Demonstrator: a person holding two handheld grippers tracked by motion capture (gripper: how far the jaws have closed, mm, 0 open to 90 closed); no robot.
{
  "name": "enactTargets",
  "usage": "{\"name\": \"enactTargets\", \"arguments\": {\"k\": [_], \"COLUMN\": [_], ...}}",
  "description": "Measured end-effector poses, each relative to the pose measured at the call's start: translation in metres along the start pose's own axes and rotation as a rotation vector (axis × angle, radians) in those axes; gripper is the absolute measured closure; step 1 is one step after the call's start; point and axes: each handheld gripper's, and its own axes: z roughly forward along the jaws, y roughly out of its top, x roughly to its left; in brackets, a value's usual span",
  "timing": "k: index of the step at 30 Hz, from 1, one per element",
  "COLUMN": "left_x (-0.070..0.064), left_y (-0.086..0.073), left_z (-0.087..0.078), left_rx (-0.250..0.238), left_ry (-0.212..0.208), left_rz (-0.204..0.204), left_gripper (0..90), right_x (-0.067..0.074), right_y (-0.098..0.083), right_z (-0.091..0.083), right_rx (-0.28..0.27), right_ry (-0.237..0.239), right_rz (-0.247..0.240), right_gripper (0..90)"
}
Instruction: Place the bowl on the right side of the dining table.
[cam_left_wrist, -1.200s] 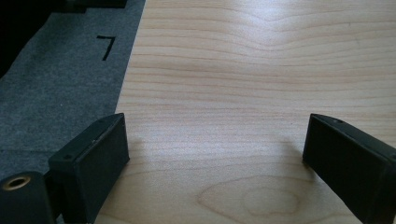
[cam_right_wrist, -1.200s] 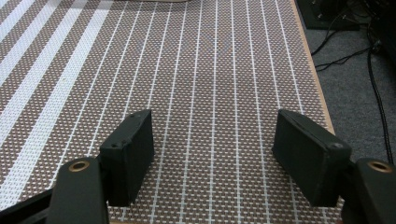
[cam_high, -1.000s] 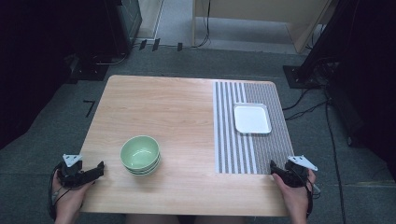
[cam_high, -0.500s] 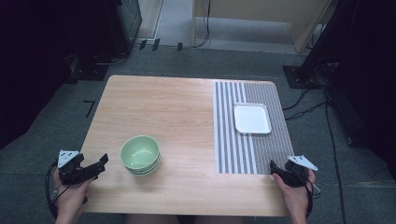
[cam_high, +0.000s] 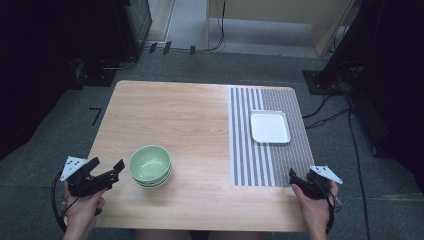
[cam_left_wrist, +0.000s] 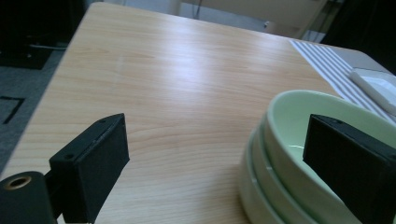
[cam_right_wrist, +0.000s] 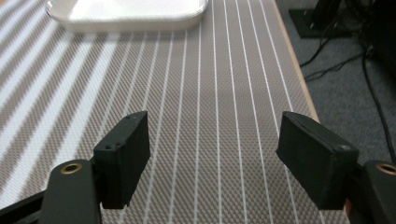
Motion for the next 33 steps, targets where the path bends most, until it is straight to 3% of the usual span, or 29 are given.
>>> {"name": "enactTargets", "arguments": {"k": [4, 10, 13, 20, 26, 27, 29, 33], "left_x": [-0.013, -0.027, -0.031, -0.034, -0.035, -0.035, -0.037, -0.037], "left_y": [-0.002, -0.010, -0.015, -0.020, -0.028, -0.030, -0.031, -0.033], "left_z": [0.003, 0.012, 0.018, 0.022, 0.031, 0.032, 0.035, 0.038], "left_rx": [0.010, 0.045, 0.064, 0.078, 0.118, 0.119, 0.117, 0.130], "left_ry": [-0.038, -0.073, -0.082, -0.100, -0.071, -0.052, -0.043, -0.037], "left_rz": [0.021, 0.056, 0.074, 0.073, 0.096, 0.106, 0.117, 0.119], "left_gripper": [6.6, 6.6, 6.6, 6.7, 6.7, 8.8, 11.8, 12.4], "right_x": [0.010, 0.027, 0.038, 0.058, 0.075, 0.078, 0.090, 0.105], "right_y": [0.011, 0.023, 0.026, 0.041, 0.051, 0.053, 0.057, 0.063], "right_z": [-0.003, -0.010, -0.014, -0.024, -0.028, -0.028, -0.029, -0.029], "right_rx": [-0.035, -0.065, -0.077, -0.115, -0.125, -0.130, -0.147, -0.173], "right_ry": [0.006, 0.061, 0.095, 0.143, 0.202, 0.211, 0.225, 0.256], "right_rz": [-0.019, -0.035, -0.045, -0.093, -0.083, -0.089, -0.124, -0.143], "right_gripper": [23.6, 23.9, 25.4, 28.9, 31.3, 32.0, 33.4, 33.4]}}
